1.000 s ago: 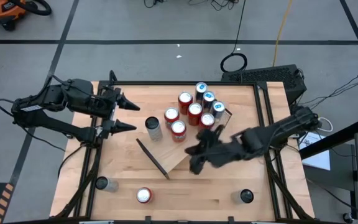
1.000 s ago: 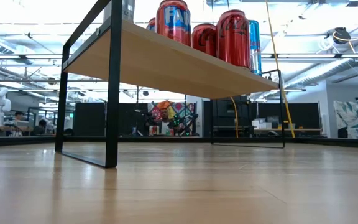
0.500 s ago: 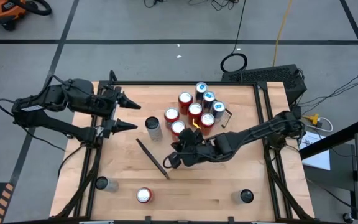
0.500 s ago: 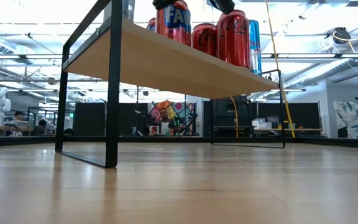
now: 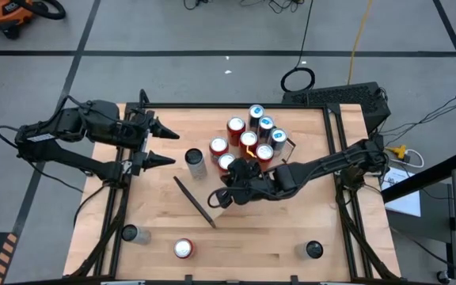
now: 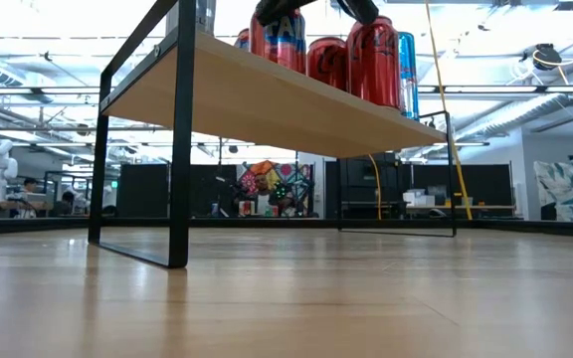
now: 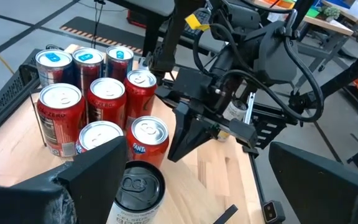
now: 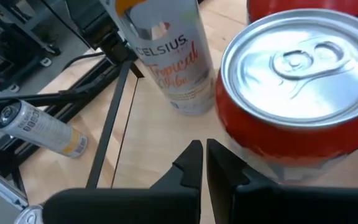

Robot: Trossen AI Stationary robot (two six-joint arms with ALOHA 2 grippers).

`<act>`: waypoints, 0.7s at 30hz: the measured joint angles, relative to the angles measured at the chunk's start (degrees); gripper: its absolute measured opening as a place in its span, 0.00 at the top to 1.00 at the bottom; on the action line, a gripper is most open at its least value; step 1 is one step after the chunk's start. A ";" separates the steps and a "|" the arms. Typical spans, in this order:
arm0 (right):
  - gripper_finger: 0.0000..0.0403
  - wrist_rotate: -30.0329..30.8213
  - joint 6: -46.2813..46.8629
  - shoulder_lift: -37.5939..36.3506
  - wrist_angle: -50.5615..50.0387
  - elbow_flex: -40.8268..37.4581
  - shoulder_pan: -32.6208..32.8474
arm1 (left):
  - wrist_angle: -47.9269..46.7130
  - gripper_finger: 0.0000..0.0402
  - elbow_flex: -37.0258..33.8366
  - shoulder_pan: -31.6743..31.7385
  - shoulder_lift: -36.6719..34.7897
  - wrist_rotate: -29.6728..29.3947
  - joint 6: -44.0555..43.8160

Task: Place canned beverage on shelf
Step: Put the orange soda can on the shelf

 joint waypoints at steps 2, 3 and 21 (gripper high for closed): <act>1.00 -0.02 0.00 0.00 -0.11 0.00 0.00 | 0.00 0.02 0.00 0.00 0.00 0.00 0.00; 1.00 -0.02 0.00 0.00 -0.19 0.00 0.02 | 0.00 0.02 0.00 -0.02 0.00 0.00 0.01; 1.00 4.15 -0.02 -0.11 -7.11 4.74 1.05 | -0.52 0.02 0.00 -0.02 0.00 0.02 -0.18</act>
